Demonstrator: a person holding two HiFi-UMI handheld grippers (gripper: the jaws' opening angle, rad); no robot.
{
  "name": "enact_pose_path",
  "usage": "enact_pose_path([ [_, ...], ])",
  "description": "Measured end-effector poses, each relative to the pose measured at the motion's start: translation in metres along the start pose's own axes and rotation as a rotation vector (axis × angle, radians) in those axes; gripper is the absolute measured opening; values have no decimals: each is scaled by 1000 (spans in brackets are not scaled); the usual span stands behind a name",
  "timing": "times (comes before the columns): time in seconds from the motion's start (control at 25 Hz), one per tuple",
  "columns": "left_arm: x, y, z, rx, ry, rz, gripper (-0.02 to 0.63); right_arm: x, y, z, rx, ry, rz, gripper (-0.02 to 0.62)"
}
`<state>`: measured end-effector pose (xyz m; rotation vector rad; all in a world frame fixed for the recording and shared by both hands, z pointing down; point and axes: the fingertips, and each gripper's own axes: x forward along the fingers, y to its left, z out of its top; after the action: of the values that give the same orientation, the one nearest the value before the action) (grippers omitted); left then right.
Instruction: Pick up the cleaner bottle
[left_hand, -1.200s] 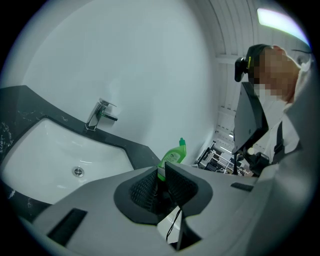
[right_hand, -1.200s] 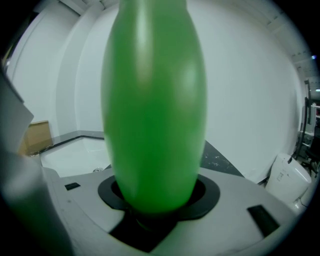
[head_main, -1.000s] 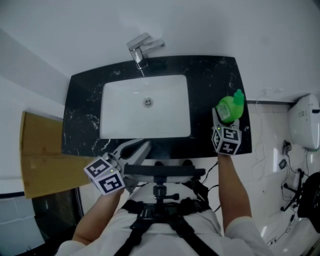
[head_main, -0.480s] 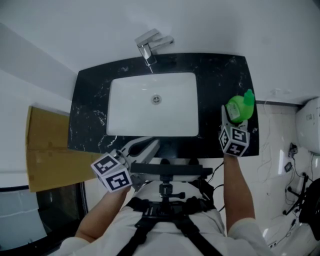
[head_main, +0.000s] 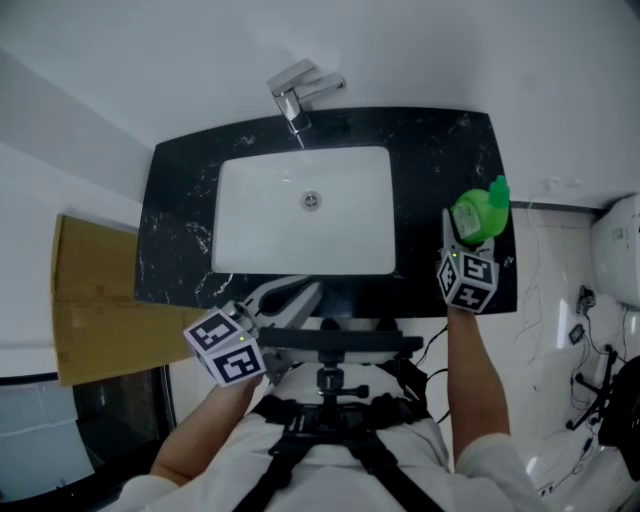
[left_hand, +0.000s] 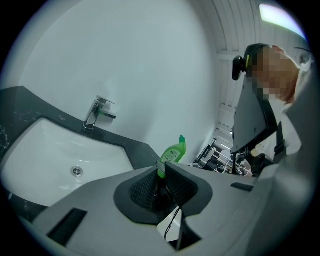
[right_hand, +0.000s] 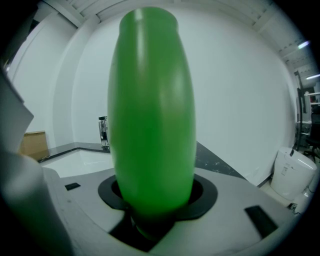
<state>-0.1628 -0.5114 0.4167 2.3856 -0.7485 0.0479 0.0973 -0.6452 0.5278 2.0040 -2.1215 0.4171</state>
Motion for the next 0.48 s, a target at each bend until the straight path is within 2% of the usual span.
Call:
enact_pose_path([
  [0.48, -7, 1, 1, 0, -9, 14, 44, 1, 4, 1, -44, 14, -9, 186],
])
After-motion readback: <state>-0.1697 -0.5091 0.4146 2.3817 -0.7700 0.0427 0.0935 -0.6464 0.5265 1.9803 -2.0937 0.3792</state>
